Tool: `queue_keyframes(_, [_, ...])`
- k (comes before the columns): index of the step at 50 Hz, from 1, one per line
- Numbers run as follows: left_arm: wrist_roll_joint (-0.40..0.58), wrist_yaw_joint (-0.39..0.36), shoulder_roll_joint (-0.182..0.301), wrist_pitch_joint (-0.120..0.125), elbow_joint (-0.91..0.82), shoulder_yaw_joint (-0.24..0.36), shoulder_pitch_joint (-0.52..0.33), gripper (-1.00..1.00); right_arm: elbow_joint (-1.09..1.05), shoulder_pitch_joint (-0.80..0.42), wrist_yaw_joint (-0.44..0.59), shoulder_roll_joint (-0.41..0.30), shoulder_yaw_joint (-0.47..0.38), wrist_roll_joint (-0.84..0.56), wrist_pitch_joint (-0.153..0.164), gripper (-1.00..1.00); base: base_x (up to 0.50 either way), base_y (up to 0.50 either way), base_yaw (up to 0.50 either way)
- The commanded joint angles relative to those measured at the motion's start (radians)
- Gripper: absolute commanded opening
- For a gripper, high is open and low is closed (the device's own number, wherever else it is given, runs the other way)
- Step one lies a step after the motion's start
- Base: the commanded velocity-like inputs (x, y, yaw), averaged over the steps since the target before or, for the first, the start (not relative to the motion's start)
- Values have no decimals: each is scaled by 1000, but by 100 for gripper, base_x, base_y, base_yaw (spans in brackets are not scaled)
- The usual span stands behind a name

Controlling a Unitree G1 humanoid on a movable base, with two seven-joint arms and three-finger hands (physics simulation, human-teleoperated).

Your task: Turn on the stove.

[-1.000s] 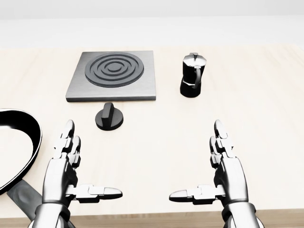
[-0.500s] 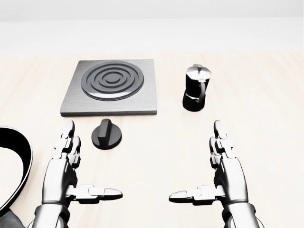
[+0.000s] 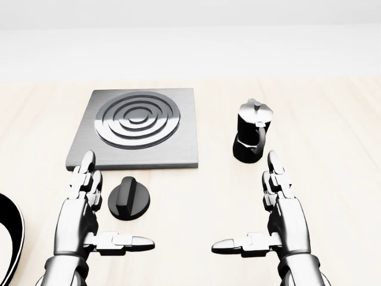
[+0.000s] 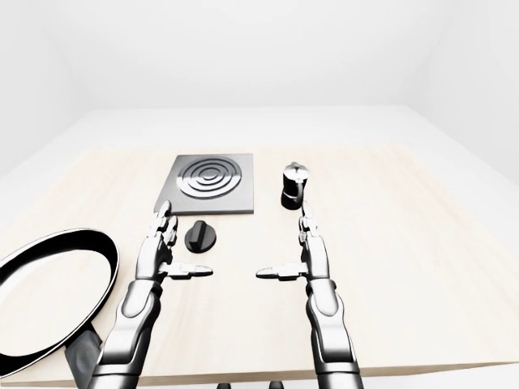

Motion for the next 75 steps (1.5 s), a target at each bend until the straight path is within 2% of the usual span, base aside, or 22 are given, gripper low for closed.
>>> queue_keyframes(1, [4, 0, 0, 6, -3, -2, 4, 100, -2, 2, 0, 0, 1, 0, 4, 100, 26, 0, 0])
queue_keyframes(12, [1, -3, 2, 5, 9, 3, 0, 100, -4, 5, 2, 1, 4, -1, 7, 100, 23, 0, 0])
queue_keyframes(16, [0, -4, 2, -4, 27, 4, -5, 100, -7, 6, 2, 1, 4, -1, 10, 100, 0, 0, 0])
queue_keyframes(18, [-5, -6, 3, -19, 62, 9, -15, 100, -1, 4, 2, 1, 4, -1, 5, 100, 0, 0, 0])
queue_keyframes(21, [-6, -5, 3, -20, 63, 8, -15, 100, -1, 4, 2, 1, 4, -1, 5, 100, 0, 0, 0])
queue_keyframes(22, [-13, -9, 3, -37, 109, 12, -27, 100, -3, 5, 2, 2, 4, -1, 7, 100, 0, 0, 0])
queue_keyframes(24, [-19, -10, 3, -47, 132, 13, -34, 100, -6, 4, 1, 2, 5, -1, 11, 100, 0, 0, 0])
queue_keyframes(29, [-20, -9, 4, -47, 133, 13, -34, 100, -6, 4, 1, 2, 5, -1, 12, 100, 0, 0, 0])
queue_keyframes(31, [-20, -11, 12, -61, 236, 22, -84, 100, 0, 5, 4, 2, 6, 0, 7, 100, 0, 0, 0])
queue_keyframes(37, [-18, -7, 14, -56, 220, 20, -84, 100, 1, 5, 4, 2, 5, 1, 6, 100, 0, 0, 0])
queue_keyframes(38, [-24, -11, 20, -61, 279, 30, -112, 100, 4, 2, 3, 3, 6, 0, 7, 100, 0, 0, 0])
queue_keyframes(43, [-30, -9, 25, -61, 352, 36, -132, 100, 2, 3, 2, 2, 6, 1, 8, 100, 0, 0, 0])
queue_keyframes(45, [-30, -8, 24, -61, 331, 34, -125, 100, -1, 3, 2, 2, 6, 1, 10, 100, 0, 0, 0])
queue_keyframes(47, [-30, -6, 24, -49, 274, 30, -109, 100, 5, 0, 2, 2, 5, 2, 8, 100, 0, 0, 0])
queue_keyframes(51, [-28, -6, 23, -59, 292, 30, -114, 100, 2, 3, 2, 2, 6, 1, 8, 100, 0, 0, 0])
queue_keyframes(52, [-28, -7, 26, -61, 342, 35, -131, 100, 2, 2, 3, 2, 5, 2, 10, 100, 0, 0, 0])
queue_keyframes(54, [-25, -6, 24, -61, 376, 32, -136, 100, 12, 0, 3, 1, 4, 2, 2, 100, 0, 0, 0])
queue_keyframes(62, [-26, -4, 29, -61, 389, 34, -149, 100, 16, -2, 4, 1, 3, 3, 0, 100, 0, 0, 0])
queue_keyframes(67, [-19, -1, 27, -61, 456, 31, -163, 100, 13, -1, 5, 1, 4, 3, 3, 100, 0, 0, 0])
queue_keyframes(73, [-12, -1, 26, -61, 466, 27, -165, 100, 13, 1, 5, 1, 4, 2, 1, 100, 0, 0, 0])
queue_keyframes(74, [-8, 2, 23, -61, 381, 19, -141, 100, 14, 0, 6, 1, 3, 3, 2, 100, 0, 0, 0])
queue_keyframes(75, [-8, 2, 23, -61, 374, 19, -139, 100, 14, -1, 6, 1, 3, 3, 2, 100, 0, 0, 0])
